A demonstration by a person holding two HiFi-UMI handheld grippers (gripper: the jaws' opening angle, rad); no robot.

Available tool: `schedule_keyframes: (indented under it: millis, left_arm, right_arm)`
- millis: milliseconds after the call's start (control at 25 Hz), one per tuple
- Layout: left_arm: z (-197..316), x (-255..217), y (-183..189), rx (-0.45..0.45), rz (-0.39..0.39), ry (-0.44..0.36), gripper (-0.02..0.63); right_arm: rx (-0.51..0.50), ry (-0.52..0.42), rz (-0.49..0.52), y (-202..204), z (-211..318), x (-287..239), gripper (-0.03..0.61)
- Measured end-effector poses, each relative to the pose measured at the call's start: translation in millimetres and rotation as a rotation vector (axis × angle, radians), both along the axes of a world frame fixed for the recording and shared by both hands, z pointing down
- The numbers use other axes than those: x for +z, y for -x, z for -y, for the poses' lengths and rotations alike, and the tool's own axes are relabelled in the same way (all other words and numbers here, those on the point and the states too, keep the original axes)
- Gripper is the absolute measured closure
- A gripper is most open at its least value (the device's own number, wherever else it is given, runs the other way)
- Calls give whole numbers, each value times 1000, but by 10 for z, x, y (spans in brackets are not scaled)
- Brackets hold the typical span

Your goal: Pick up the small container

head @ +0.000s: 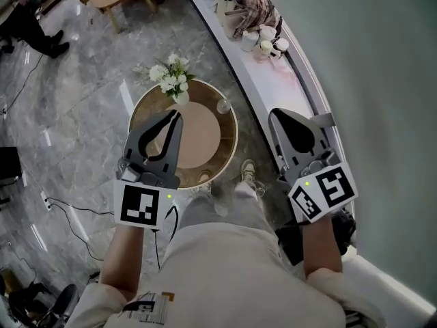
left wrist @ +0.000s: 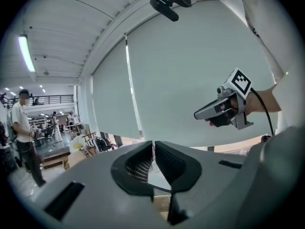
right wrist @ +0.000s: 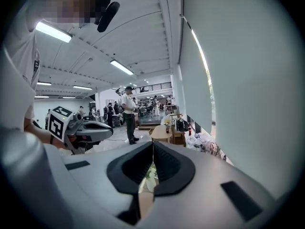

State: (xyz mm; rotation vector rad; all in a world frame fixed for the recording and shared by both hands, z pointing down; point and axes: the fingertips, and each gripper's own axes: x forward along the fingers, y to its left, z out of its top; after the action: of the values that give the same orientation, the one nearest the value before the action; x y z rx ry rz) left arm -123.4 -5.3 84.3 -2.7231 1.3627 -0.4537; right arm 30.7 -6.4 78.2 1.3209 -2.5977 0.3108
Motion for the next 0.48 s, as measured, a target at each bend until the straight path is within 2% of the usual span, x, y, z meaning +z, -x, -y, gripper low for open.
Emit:
schedule_keyframes:
  millis: [160, 320, 480]
  left_arm:
    - [126, 104, -125, -55, 19, 11, 601]
    - [334, 369, -287, -77, 84, 36, 524]
    - [537, 618, -435, -42, 138, 63, 475]
  right_arm:
    - [-78, 25, 4, -89, 263, 140, 572]
    - [-148, 31, 13, -169, 564, 288, 571]
    - [-196, 26, 14, -183, 813, 429, 571]
